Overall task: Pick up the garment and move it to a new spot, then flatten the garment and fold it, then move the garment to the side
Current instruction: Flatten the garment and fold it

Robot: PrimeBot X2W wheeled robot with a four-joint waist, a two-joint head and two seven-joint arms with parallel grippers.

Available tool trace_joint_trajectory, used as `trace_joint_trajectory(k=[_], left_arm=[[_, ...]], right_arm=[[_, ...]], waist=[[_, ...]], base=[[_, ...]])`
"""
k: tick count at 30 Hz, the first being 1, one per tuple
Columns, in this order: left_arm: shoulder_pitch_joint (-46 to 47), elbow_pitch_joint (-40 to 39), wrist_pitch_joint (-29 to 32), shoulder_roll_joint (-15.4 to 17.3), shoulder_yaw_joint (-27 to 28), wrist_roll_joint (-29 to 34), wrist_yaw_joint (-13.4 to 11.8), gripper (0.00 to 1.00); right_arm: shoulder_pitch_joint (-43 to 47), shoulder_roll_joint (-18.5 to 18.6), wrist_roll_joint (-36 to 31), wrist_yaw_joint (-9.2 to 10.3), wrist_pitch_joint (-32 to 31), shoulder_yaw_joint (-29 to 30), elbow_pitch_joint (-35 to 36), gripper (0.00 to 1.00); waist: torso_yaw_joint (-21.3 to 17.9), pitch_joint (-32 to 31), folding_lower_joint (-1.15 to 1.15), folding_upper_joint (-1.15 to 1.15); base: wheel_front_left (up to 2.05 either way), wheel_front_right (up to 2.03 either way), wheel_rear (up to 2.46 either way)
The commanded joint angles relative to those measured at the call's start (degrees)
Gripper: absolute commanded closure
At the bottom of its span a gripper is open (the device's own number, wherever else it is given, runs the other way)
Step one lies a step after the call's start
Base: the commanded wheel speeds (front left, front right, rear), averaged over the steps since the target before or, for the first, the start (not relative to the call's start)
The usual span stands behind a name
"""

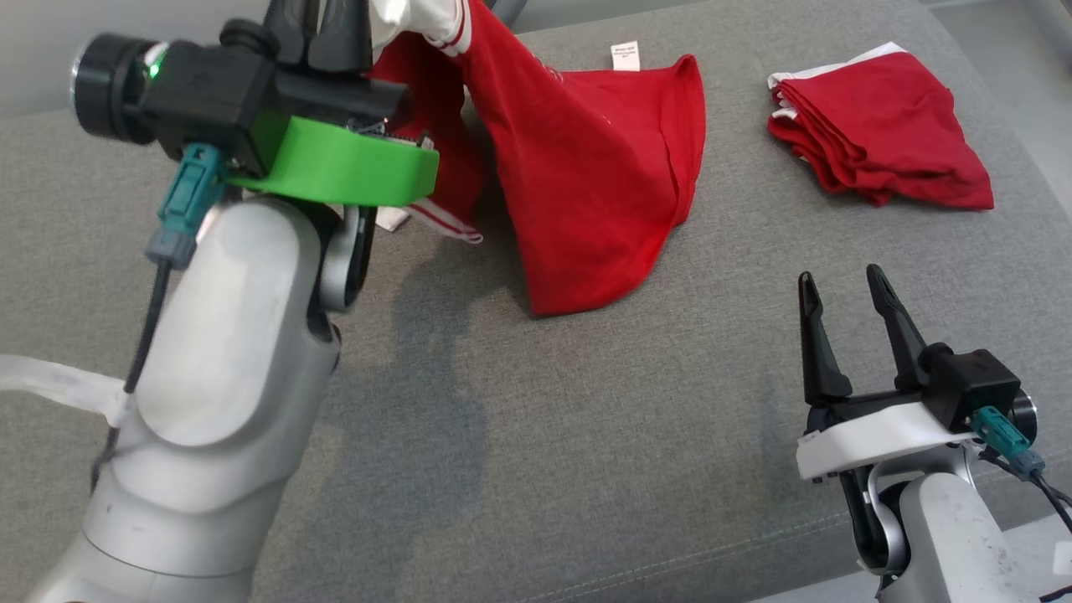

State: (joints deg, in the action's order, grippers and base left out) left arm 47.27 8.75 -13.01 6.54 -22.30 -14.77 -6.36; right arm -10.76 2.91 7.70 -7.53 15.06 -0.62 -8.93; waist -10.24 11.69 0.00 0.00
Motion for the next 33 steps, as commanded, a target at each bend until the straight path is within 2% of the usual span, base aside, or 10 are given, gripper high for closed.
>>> trace_joint_trajectory(k=[1, 6, 11, 16, 21, 26, 31, 33], left_arm=[[1.8, -0.7, 0.6, 0.9, -0.1, 0.8, 0.3, 1.00], [6.5, -6.9, 5.1, 2.5, -1.7, 2.7, 1.7, 1.00], [5.3, -13.0, 9.4, 3.1, -3.6, 2.1, 2.5, 1.00], [4.4, -16.1, 10.6, 3.2, -5.1, 2.3, 2.8, 1.00], [5.6, -20.1, 11.6, 3.1, -6.3, 2.5, 3.3, 1.00], [1.6, -16.9, 14.6, 5.8, -4.9, 0.9, 2.5, 1.00], [-2.9, -11.2, 12.4, 10.5, -0.2, 0.8, 0.1, 1.00], [-4.1, -10.6, 11.6, 10.8, 0.8, 0.2, -0.4, 1.00]], right_arm=[[0.8, 0.0, 0.7, 0.09, 0.2, -0.3, -0.3, 0.00], [1.1, 0.0, 2.9, 0.09, 0.2, -2.3, -1.6, 0.00], [0.0, 0.0, 5.0, 0.09, 0.2, -5.6, -3.1, 0.00], [-2.7, 0.0, 6.7, 0.08, 0.2, -9.9, -4.5, 0.00], [-4.5, 0.0, 6.7, 0.09, 0.2, -11.2, -6.4, 0.00], [-5.7, 0.0, 7.9, 0.08, 0.2, -12.4, -10.7, 0.00], [-7.0, 0.0, 8.7, 0.08, 0.2, -13.4, -12.9, 0.00], [-7.3, 0.0, 8.6, 0.08, 0.2, -13.6, -13.5, 0.00]], waist=[[-0.1, -0.1, 0.00, 0.00], [-0.3, -0.4, 0.00, 0.00], [0.2, 0.1, 0.00, 0.00], [1.1, 0.4, 0.00, 0.00], [2.5, 0.3, 0.00, 0.00], [4.0, 0.1, 0.00, 0.00], [5.2, 0.7, 0.00, 0.00], [5.4, 0.9, 0.00, 0.00]], base=[[0.00, 0.00, 0.00], [0.00, 0.00, 0.00], [0.00, 0.00, 0.00], [0.00, 0.00, 0.00], [0.00, 0.00, 0.00], [0.00, 0.00, 0.00], [0.00, 0.00, 0.00], [0.00, 0.00, 0.00]])
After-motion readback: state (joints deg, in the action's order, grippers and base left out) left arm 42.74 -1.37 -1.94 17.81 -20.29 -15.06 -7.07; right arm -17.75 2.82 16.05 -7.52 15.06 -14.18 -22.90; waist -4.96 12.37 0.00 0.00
